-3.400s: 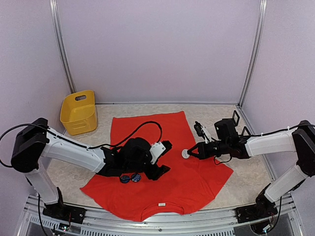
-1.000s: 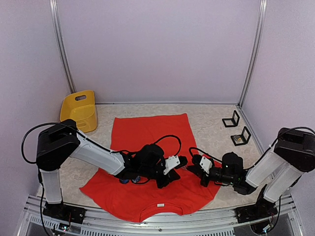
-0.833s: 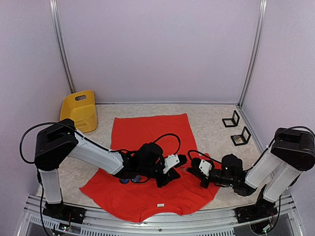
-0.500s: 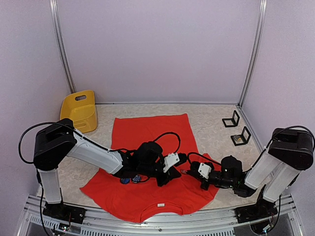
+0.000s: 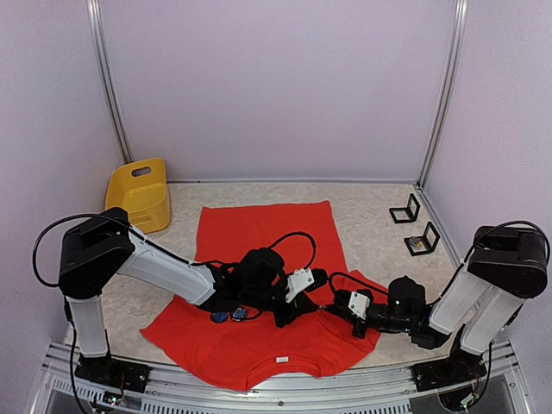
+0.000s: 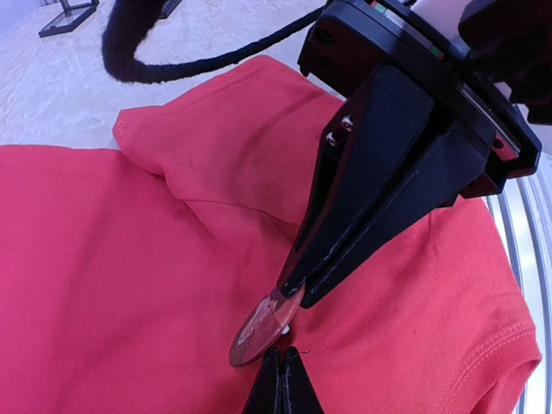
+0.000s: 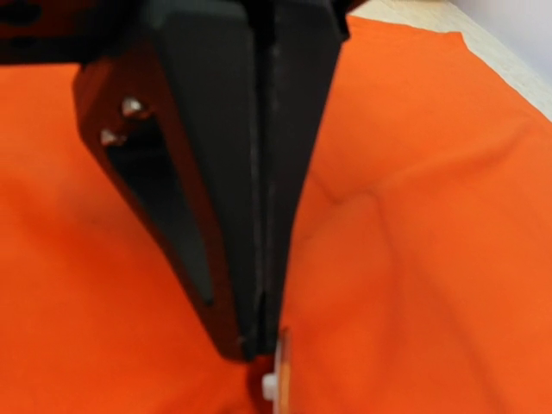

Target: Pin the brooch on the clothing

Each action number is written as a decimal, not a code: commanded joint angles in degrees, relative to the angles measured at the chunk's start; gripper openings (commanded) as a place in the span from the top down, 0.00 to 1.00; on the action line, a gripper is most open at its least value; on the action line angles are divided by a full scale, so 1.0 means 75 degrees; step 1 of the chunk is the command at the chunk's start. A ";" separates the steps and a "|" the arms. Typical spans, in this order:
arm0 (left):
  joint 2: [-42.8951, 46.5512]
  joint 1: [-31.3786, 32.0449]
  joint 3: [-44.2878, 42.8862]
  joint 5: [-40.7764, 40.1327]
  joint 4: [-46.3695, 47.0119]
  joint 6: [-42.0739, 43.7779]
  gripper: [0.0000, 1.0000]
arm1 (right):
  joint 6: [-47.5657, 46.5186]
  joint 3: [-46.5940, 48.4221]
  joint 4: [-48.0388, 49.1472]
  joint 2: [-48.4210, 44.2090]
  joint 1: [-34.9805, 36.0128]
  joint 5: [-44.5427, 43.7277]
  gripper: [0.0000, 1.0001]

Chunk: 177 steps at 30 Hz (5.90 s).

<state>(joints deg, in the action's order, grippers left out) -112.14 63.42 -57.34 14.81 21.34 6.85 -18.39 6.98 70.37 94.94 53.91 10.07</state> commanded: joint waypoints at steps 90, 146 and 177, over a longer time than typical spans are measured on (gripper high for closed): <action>0.1026 0.0057 0.0772 0.0418 0.1084 0.0352 1.00 | 0.1427 -0.0064 -0.0677 -0.0860 -0.0227 0.1407 0.63; 0.1510 0.0058 0.0856 0.0541 0.0034 0.0411 1.00 | 0.1923 0.0841 -0.1020 -0.0712 -0.0520 0.2187 0.43; 0.1525 0.0353 0.0889 0.0463 -0.0026 0.0907 1.00 | 0.2380 0.1248 -0.1453 -0.0535 -0.0680 0.1909 0.74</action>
<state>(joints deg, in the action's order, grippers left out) -102.48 64.40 -51.03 16.67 20.99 11.60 -2.90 14.98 60.34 92.44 49.84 26.46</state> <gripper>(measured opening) 0.006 0.278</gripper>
